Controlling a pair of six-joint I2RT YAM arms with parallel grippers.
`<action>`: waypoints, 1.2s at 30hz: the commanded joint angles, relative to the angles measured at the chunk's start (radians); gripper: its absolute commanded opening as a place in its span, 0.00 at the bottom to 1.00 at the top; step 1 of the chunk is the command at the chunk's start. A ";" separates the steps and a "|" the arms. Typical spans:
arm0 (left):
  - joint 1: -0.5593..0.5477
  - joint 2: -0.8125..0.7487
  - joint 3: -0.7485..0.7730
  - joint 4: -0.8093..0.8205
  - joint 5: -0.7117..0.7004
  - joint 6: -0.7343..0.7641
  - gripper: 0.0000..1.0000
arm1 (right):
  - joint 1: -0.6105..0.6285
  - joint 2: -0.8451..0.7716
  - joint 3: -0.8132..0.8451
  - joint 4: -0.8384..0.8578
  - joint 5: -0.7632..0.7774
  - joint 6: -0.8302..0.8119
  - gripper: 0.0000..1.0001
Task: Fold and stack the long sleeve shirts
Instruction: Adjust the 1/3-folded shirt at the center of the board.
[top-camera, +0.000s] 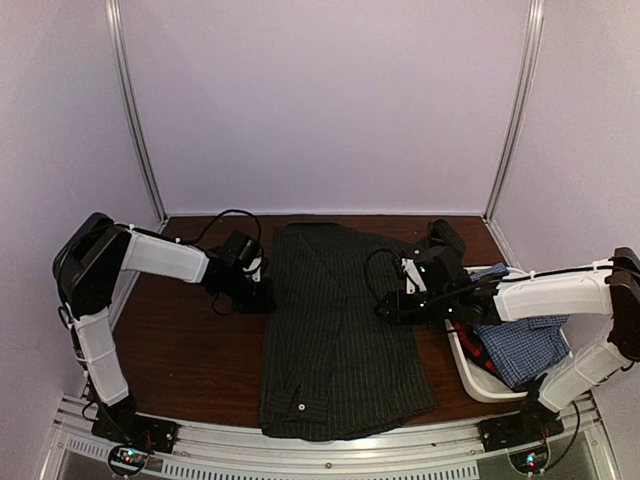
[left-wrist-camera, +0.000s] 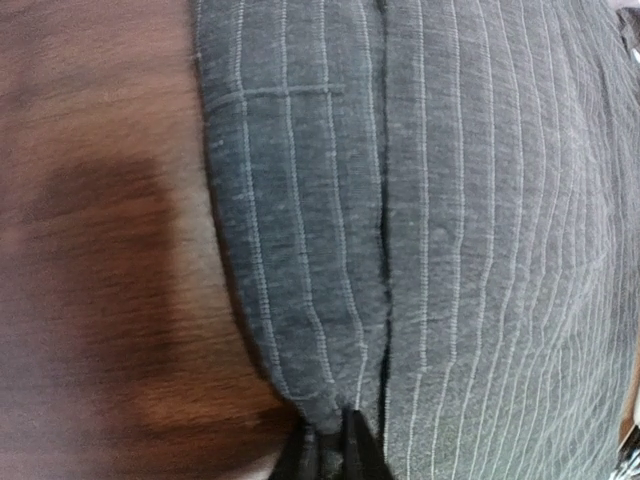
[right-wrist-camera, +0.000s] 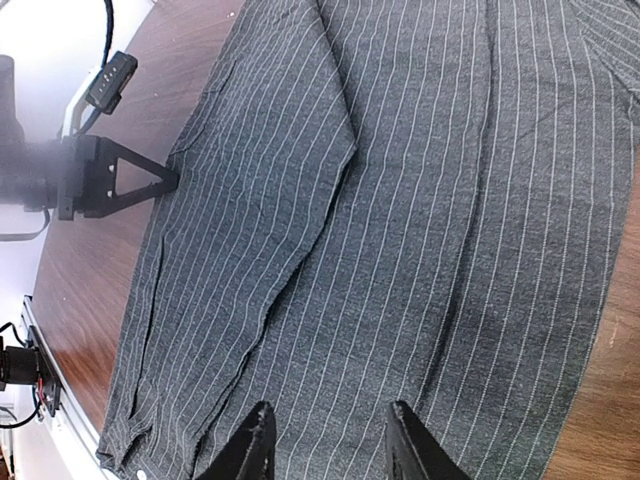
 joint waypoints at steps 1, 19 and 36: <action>0.018 0.013 0.016 -0.022 -0.032 0.014 0.04 | -0.005 -0.038 -0.010 -0.034 0.044 -0.017 0.39; 0.240 -0.016 0.038 -0.138 -0.025 0.163 0.05 | -0.006 -0.075 0.005 -0.082 0.091 -0.024 0.41; 0.132 -0.254 0.080 -0.166 -0.053 0.193 0.45 | -0.343 -0.053 0.220 -0.161 0.200 -0.103 0.70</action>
